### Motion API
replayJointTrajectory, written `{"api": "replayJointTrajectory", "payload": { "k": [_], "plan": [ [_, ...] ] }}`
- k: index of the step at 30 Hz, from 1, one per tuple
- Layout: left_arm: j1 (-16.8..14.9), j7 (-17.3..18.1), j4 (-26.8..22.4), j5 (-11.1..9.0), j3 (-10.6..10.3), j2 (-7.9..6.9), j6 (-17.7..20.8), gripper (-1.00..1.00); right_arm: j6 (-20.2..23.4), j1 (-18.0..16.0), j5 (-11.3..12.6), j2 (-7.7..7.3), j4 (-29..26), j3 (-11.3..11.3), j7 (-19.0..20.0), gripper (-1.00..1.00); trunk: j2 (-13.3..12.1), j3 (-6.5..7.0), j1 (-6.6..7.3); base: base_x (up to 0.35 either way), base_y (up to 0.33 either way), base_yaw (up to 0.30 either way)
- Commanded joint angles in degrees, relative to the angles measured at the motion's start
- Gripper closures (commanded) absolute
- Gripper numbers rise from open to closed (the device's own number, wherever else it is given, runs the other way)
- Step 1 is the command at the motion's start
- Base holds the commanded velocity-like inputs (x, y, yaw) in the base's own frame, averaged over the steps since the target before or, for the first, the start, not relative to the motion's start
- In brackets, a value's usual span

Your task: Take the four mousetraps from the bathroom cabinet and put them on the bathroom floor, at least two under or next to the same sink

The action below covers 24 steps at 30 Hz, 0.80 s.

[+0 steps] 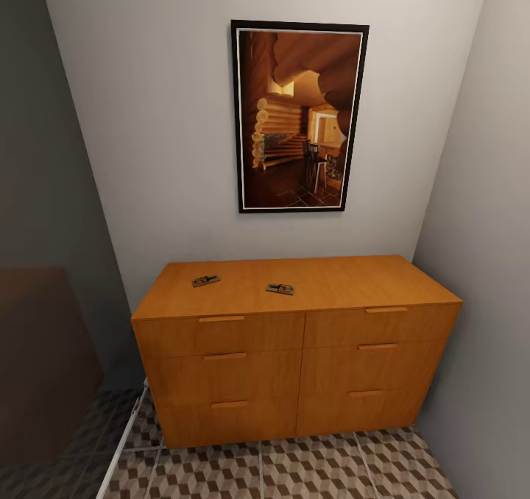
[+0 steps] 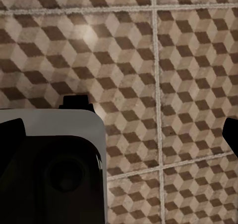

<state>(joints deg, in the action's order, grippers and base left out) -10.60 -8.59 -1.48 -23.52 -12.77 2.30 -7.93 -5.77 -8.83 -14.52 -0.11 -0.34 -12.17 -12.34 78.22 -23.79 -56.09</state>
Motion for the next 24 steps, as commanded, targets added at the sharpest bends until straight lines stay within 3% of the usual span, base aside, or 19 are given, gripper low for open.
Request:
{"api": "replayJointTrajectory", "payload": {
  "k": [1, 14, 20, 24],
  "plan": [
    [-0.03, -0.21, 0.06, -0.45, -0.55, 0.02, -0.32, -1.0, -0.21, -0.05, -0.53, 0.0, 0.08, -0.49, -0.15, -1.0, 0.03, -0.06, 0.0, 0.0, 0.0, 0.0],
    [-0.03, -0.38, 0.74, -0.51, -0.78, -0.19, -0.76, -1.0, -0.83, -0.05, -0.98, 0.01, -0.12, -0.34, -0.57, -1.0, 0.03, -0.06, 0.0, 0.0, 0.0, 0.0],
    [-0.08, -0.12, -1.11, -0.13, -0.91, -0.24, -0.51, -1.0, 0.46, -0.11, -1.2, -0.15, -5.69, -0.21, -0.38, -1.0, 0.03, -0.06, 0.0, 0.0, 0.0, 0.0],
    [-0.1, -0.16, -6.49, 0.06, -0.98, -0.48, 0.26, -1.0, 4.74, -0.13, -1.21, -0.18, -12.06, -0.16, -0.35, -1.0, 0.03, -0.06, 0.0, 0.0, 0.0, 0.0]
  ]
}}
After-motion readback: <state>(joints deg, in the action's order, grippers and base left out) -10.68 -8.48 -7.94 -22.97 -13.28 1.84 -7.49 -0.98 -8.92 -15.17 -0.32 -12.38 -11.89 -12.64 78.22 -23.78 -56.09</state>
